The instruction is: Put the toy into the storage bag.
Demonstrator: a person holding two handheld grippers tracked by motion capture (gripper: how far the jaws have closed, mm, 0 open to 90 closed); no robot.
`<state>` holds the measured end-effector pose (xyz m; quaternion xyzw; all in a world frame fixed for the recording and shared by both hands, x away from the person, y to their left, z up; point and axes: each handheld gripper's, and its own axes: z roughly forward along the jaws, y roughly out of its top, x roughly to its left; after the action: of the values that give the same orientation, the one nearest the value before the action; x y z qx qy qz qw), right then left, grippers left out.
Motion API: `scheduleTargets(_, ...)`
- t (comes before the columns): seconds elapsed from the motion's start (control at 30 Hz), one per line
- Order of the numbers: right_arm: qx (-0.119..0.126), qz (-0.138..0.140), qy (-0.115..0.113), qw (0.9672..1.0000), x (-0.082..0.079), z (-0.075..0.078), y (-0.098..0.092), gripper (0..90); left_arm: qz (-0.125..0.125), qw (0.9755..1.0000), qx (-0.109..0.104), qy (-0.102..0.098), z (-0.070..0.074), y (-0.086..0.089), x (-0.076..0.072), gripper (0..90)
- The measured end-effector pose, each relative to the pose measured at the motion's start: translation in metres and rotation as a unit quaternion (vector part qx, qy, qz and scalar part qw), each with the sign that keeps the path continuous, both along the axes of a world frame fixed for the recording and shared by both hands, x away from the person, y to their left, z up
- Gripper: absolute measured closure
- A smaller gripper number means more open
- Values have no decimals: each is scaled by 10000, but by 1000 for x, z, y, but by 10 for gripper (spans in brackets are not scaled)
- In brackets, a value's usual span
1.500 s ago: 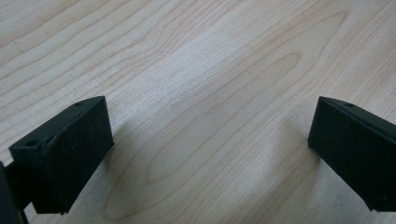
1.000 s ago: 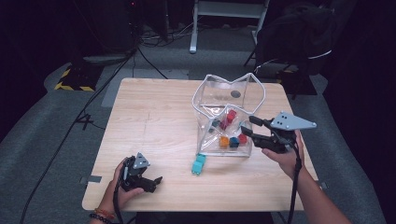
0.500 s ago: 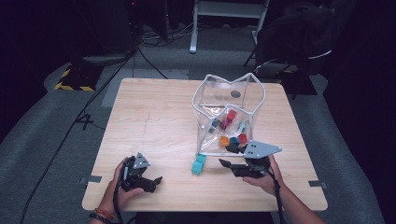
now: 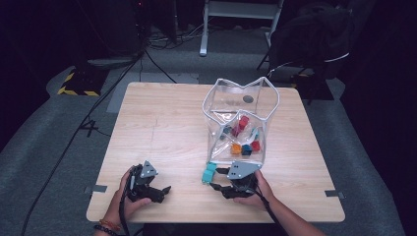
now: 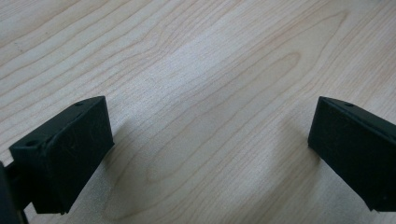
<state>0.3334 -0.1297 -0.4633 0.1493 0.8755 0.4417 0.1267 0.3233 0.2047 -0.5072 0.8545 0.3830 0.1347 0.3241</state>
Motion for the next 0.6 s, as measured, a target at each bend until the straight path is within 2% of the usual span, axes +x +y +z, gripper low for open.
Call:
scheduleTargets(0.2, -120, -36, 67, 9999, 7, -13, 13, 443, -1, 10000, 1, 1, 0, 0, 0, 1)
scheduleTargets(0.6, -255, -26, 127, 9996, 15, -24, 25, 443, -1, 10000, 2, 0, 0, 0, 0, 1)
